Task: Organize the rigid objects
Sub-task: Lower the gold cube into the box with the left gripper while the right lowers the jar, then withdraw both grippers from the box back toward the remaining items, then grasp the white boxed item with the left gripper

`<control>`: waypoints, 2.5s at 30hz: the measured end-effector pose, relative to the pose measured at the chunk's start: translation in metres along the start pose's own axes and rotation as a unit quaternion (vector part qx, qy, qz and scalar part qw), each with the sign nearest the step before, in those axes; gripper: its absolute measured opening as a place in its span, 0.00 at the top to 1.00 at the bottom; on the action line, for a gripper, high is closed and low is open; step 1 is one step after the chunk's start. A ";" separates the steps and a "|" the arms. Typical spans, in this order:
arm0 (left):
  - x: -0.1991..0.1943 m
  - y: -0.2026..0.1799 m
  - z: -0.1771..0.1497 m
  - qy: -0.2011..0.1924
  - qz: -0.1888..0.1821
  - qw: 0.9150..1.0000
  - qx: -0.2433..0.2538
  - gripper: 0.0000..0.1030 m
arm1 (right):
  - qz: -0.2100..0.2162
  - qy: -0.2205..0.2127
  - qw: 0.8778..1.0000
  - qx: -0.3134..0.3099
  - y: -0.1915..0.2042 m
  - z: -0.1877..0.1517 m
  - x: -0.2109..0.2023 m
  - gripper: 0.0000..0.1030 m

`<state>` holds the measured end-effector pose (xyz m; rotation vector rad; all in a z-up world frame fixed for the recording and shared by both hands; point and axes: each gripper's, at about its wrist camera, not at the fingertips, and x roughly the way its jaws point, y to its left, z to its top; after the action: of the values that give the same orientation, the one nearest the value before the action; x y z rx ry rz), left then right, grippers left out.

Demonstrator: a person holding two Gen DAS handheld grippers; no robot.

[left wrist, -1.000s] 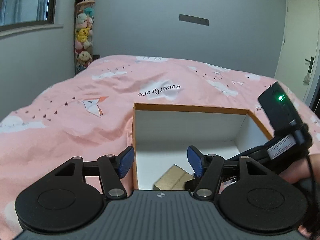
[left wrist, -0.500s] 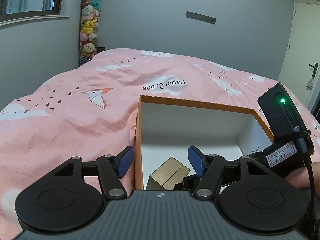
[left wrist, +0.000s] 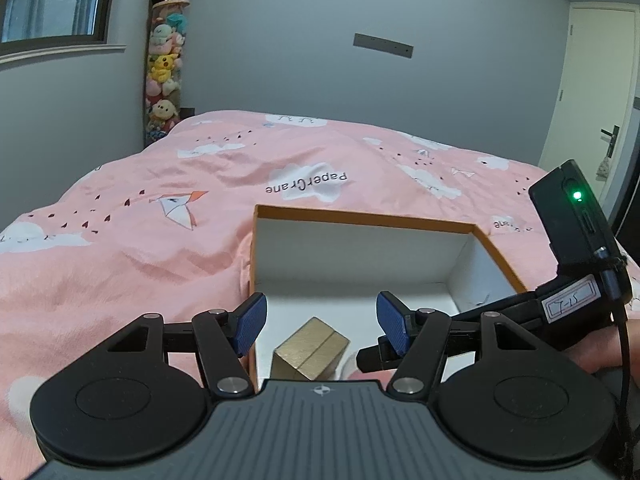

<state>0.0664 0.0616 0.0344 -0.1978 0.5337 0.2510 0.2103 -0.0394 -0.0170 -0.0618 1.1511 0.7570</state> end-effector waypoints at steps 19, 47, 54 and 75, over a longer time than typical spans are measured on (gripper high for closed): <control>-0.036 -0.023 -0.010 0.004 0.000 0.999 0.054 0.25 | -0.088 -0.154 0.980 -0.091 0.011 -0.072 -0.092 0.12; -0.029 0.025 -0.075 0.234 -0.011 0.972 -0.033 0.16 | -0.058 -0.018 0.997 -0.048 -0.001 -0.142 -0.062 0.11; -0.015 0.029 -0.100 0.291 -0.005 0.955 -0.051 0.14 | -0.046 0.011 0.996 -0.070 0.005 -0.143 -0.053 0.15; 0.008 0.057 -0.123 0.288 -0.077 0.938 -0.179 0.22 | -0.032 0.042 0.994 -0.098 0.015 -0.145 -0.039 0.16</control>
<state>-0.0023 0.0866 -0.0803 -0.6795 1.0490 0.1320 0.0782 -0.1077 -0.0421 -0.2965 1.1455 0.8139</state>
